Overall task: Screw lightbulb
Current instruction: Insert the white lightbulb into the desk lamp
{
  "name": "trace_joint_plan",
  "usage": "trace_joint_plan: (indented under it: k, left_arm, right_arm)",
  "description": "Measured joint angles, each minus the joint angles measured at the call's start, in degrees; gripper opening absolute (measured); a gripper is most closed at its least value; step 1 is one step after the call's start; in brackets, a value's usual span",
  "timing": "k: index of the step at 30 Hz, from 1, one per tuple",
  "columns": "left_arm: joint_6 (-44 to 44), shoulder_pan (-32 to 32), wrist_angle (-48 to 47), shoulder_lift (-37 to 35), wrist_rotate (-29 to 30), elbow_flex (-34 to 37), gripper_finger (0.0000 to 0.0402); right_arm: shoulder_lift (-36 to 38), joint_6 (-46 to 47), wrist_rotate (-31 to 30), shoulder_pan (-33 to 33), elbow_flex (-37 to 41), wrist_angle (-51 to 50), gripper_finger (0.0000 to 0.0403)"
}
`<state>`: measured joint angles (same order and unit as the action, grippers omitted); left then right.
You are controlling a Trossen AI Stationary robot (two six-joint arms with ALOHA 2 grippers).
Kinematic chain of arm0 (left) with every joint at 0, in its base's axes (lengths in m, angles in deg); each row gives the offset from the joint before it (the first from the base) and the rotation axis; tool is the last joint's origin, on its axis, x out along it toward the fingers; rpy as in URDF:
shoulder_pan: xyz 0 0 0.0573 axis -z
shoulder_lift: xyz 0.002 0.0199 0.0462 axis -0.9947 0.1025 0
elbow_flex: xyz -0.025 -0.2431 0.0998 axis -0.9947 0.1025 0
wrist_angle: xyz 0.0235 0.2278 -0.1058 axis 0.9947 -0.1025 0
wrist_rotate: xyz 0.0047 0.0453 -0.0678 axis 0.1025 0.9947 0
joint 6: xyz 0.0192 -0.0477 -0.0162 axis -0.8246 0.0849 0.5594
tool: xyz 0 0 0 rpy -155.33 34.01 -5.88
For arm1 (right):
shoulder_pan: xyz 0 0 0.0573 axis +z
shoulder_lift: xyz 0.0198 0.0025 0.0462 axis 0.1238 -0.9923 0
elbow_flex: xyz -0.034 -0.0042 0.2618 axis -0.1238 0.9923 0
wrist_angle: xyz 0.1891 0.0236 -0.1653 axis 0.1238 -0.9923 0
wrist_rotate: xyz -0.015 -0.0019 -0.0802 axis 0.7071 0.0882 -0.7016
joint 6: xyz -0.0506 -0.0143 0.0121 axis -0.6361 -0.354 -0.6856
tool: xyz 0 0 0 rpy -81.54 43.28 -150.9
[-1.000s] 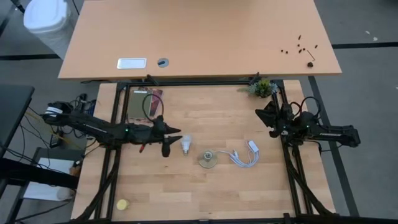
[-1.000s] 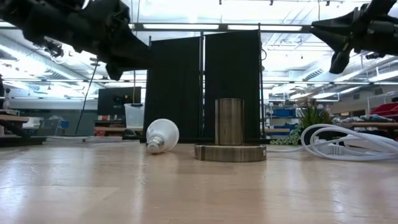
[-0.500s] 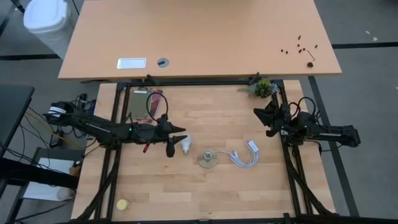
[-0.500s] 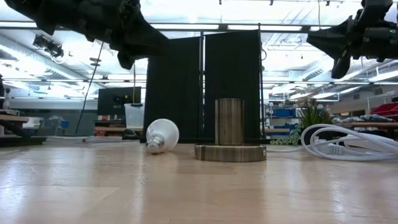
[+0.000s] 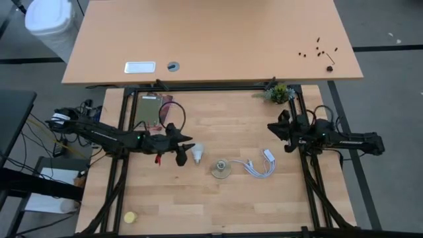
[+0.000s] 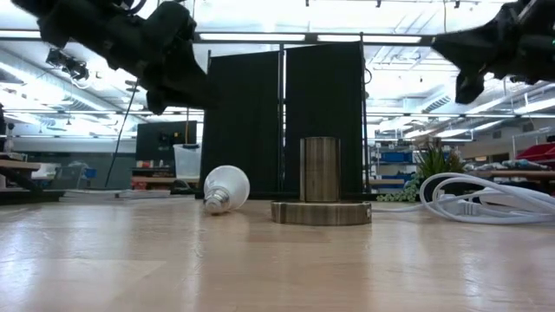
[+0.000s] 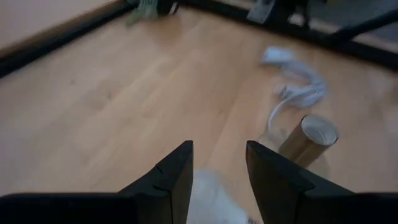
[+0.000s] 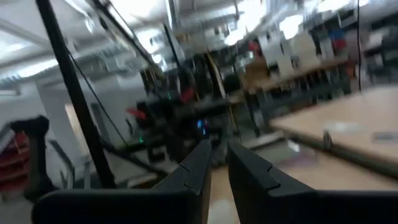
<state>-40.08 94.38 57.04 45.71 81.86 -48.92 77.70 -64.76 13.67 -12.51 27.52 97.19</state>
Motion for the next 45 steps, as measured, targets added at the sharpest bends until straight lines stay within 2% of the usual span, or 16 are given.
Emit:
trace_joint_plan:
  k: [5, 8, 13, 16, 19, 25, 29, 33, 36, 40, 45]
  left_arm:
    - [3.9, 0.0, -16.2, 1.7, 0.0, -7.1, 0.0151]
    - [6.5, 0.0, -22.6, 3.0, -2.2, -10.7, 0.0151]
    - [9.3, 0.0, -24.5, 4.9, -11.6, -12.4, 0.0151]
    - [9.1, 0.0, -24.9, 6.7, -13.3, -12.4, 0.0151]
    - [2.5, -0.4, -23.6, 7.6, -13.1, -12.4, 0.0151]
    - [-19.3, -0.5, -23.1, 7.7, -10.9, -12.4, 0.0159]
    - [-33.2, -0.5, -22.8, 8.5, -9.9, -13.0, 0.0177]
    - [-43.1, -0.5, -20.3, 10.3, -6.3, -13.1, 0.0197]
    - [-44.5, -1.6, -16.9, 13.0, -5.0, -13.1, 0.0206]
    - [-42.6, -4.3, -16.0, 18.0, -7.9, -14.2, 0.0209]
    - [-43.3, -5.3, -15.2, 23.7, -7.9, -17.9, 0.0209]
  right_arm:
    - [-9.2, -1.7, -5.6, 3.0, 0.0, 1.1, 0.0078]
    - [-14.4, -2.2, -6.2, 4.9, 0.0, 4.8, 0.01]
    - [-23.2, -2.2, -8.1, 8.0, -2.7, 5.2, 0.0146]
    - [-28.9, -4.0, -10.2, 9.7, -5.2, 5.3, 0.017]
    - [-33.8, -5.9, -10.4, 11.2, -7.5, 6.3, 0.0186]
    - [-41.8, -6.4, -10.4, 13.6, -10.3, 8.8, 0.0202]
    - [-45.9, -5.9, -10.4, 15.0, -11.8, 8.8, 0.0204]
    - [-49.4, -4.5, -10.4, 15.7, -13.5, 8.7, 0.0203]
    - [-51.7, -3.3, -10.5, 16.1, -15.2, 8.7, 0.0202]
    - [-54.6, -2.8, -10.7, 16.6, -17.5, 8.3, 0.0202]
    - [-57.6, -1.7, -11.8, 16.7, -19.6, 8.3, 0.0202]
